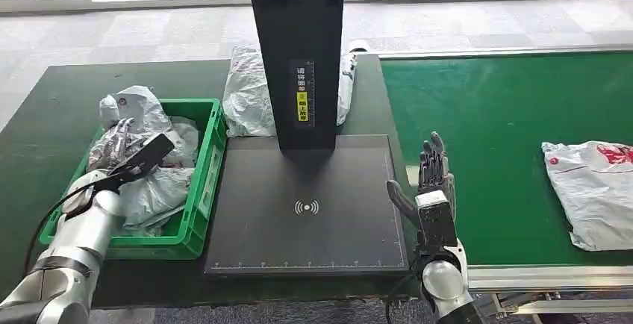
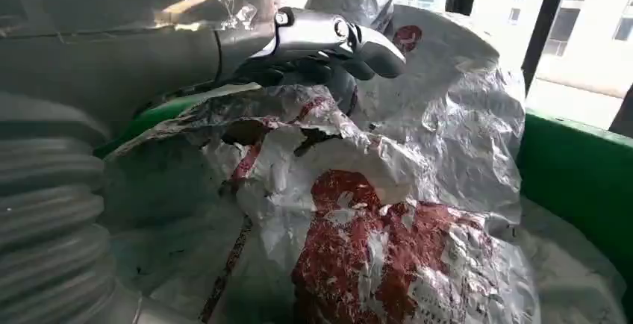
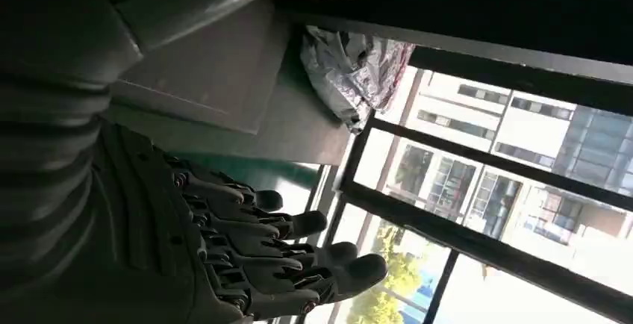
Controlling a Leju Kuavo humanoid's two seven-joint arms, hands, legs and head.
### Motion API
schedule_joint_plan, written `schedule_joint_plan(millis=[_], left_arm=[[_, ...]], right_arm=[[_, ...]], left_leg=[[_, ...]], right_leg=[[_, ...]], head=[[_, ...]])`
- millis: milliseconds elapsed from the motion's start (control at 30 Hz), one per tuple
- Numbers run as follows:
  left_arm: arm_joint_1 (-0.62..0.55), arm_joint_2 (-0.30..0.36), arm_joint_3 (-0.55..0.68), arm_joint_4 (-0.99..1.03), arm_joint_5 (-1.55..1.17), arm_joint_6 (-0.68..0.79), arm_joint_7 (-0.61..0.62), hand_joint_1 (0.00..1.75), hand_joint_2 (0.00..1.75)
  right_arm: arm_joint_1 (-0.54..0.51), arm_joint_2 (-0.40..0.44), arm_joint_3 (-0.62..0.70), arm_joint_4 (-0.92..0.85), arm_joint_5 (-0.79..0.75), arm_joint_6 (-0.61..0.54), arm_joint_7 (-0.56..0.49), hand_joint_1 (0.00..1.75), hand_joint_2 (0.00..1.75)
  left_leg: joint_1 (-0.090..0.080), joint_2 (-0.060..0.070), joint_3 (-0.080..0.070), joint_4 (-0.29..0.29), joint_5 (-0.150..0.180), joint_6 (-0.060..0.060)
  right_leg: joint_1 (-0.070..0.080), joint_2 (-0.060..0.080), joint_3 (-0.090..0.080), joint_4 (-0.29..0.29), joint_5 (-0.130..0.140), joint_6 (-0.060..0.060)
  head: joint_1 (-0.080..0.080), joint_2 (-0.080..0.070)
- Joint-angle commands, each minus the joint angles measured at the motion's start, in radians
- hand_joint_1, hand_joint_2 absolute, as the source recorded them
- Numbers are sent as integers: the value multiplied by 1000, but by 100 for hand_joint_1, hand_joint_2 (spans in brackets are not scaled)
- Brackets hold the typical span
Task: Moved the parcel from conveyor to table for the left to box.
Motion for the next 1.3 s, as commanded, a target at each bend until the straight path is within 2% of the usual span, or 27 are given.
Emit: schedule_joint_plan(millis=[33, 67, 100, 267, 333, 433, 467, 533, 600, 667, 700, 733, 767, 833, 867, 900, 933, 1000, 1067, 1100, 1200, 1300], left_arm=[[11, -129, 38, -291, 380, 271, -172, 0, 175], [41, -144, 30, -371, 445, 320, -213, 0, 175], [77, -150, 5, -446, 492, 357, -237, 0, 175], [145, -196, -107, -552, 526, 483, -314, 0, 175], [143, -236, -106, -547, 493, 483, -334, 0, 175], [139, -244, -129, -537, 495, 483, -333, 0, 175], [137, -282, -91, -551, 443, 483, -368, 0, 175], [128, -317, -64, -558, 376, 483, -376, 0, 175], [116, -313, -103, -538, 418, 483, -369, 0, 175], [95, -310, -193, -503, 483, 456, -343, 0, 175], [87, -310, -241, -482, 534, 389, -307, 0, 175], [102, -354, -303, -481, 797, 13, -311, 0, 175], [104, -405, -379, -422, 826, -44, -317, 0, 175], [91, -430, -445, -352, 853, 21, -356, 0, 175], [91, -426, -447, -353, 856, 22, -357, 0, 175], [91, -410, -460, -363, 876, 23, -356, 0, 175], [91, -407, -501, -349, 916, -49, -333, 0, 175], [105, -436, -519, -335, 933, -55, -349, 0, 175], [108, -442, -523, -334, 932, -51, -353, 0, 175], [109, -452, -566, -309, 935, -90, -351, 0, 175], [79, -488, -628, -201, 919, -37, -343, 0, 175], [34, -511, -631, -100, 957, -21, -335, 0, 175]], right_arm=[[19, -34, 18, -14, 54, -7, 39, 0, 0], [16, -31, 17, -6, 47, -3, 40, 0, 0], [5, -27, 22, 15, 41, -2, 33, 0, 175], [-21, 13, 21, 57, 28, -21, -4, 0, 175], [-20, 25, 12, 46, 36, -30, 2, 0, 175], [-11, 29, -3, 30, 42, -32, 6, 0, 175], [-5, 41, -27, 15, 55, -35, 6, 0, 175], [-18, 55, -39, 5, 76, -36, 27, 0, 175], [-26, 75, -64, -4, 101, -34, 36, 0, 175], [-25, 107, -118, -29, 154, -33, 51, 0, 175], [-21, 121, -145, -40, 173, -15, 64, 0, 175], [-20, 144, -192, -51, 222, -10, 82, 0, 175], [-20, 155, -220, -56, 255, 10, 99, 0, 175], [-18, 177, -258, -55, 282, 40, 91, 0, 175], [-17, 178, -259, -54, 283, 41, 90, 0, 175], [-17, 184, -267, -51, 288, 46, 85, 0, 175], [-13, 190, -269, -47, 307, 47, 81, 0, 175], [-5, 204, -272, -52, 312, 40, 76, 0, 175], [-4, 205, -271, -53, 313, 40, 76, 0, 175], [-1, 217, -268, -61, 318, 40, 76, 0, 175], [8, 236, -264, -84, 370, 9, 95, 0, 175], [8, 240, -281, -95, 420, -3, 128, 0, 175]], left_leg=[[1, -8, -3, 2, 1, 1], [1, -9, -3, 2, 0, 2], [1, -7, -3, 1, 0, 1], [0, -3, -1, 0, -1, 1], [0, -3, -1, 0, -1, 1], [0, -6, -1, 0, 0, 1], [0, -5, -2, 0, -1, 1], [0, -5, -2, 0, 0, 1], [0, -5, -3, 1, 0, 1], [0, -5, -3, 1, 0, 1], [0, -6, -3, 1, 0, 1], [0, -7, -3, 1, 0, 1], [-1, -7, -3, 1, 1, 1], [-1, -10, -2, 0, 1, 1], [-1, -15, -2, 0, 2, 1], [-1, -13, -2, 1, 2, 3], [-1, -15, -3, 1, 2, 4], [-1, -12, -4, 0, 2, 5], [-2, -4, -3, 0, 0, 4], [-2, -3, -2, 0, 0, 5], [-4, -6, -3, 0, 0, 6], [-3, -6, -3, 1, 0, 6]], right_leg=[[1, -5, 0, 0, -1, 1], [1, -5, 1, -1, -1, 1], [1, -4, 1, -1, -1, 1], [-1, 0, 1, -2, 0, 1], [0, 0, 1, -2, 0, 1], [0, -2, 2, -2, 0, 1], [-1, -1, 1, -2, 0, 1], [0, -2, 1, -1, 0, 1], [0, -2, 0, -1, 0, 1], [-1, -1, 0, -1, 1, 1], [-1, -2, 0, -1, 1, 1], [-1, -4, 0, 0, 0, 1], [-1, -5, 0, 0, 0, 1], [-1, -7, 1, -1, 0, 1], [-1, -11, 3, -3, 0, 1], [-1, -10, 2, -2, 0, 2], [-1, -12, 3, -3, 0, 2], [-1, -8, 3, -3, 1, 2], [-4, -3, 1, -2, 2, 3], [-4, -2, 1, -2, 2, 3], [-4, -5, 0, -2, 2, 3], [-3, -3, 1, -3, 2, 4]], head=[[0, 0], [0, 0], [0, 0], [0, 0], [0, 0], [0, 0], [0, 0], [0, 0], [0, 0], [0, 0], [0, 0], [0, 0], [0, 0], [-1, 0], [0, 0], [0, 0], [0, 0], [1, 0], [0, 0], [0, 0], [0, 0], [0, 0]])
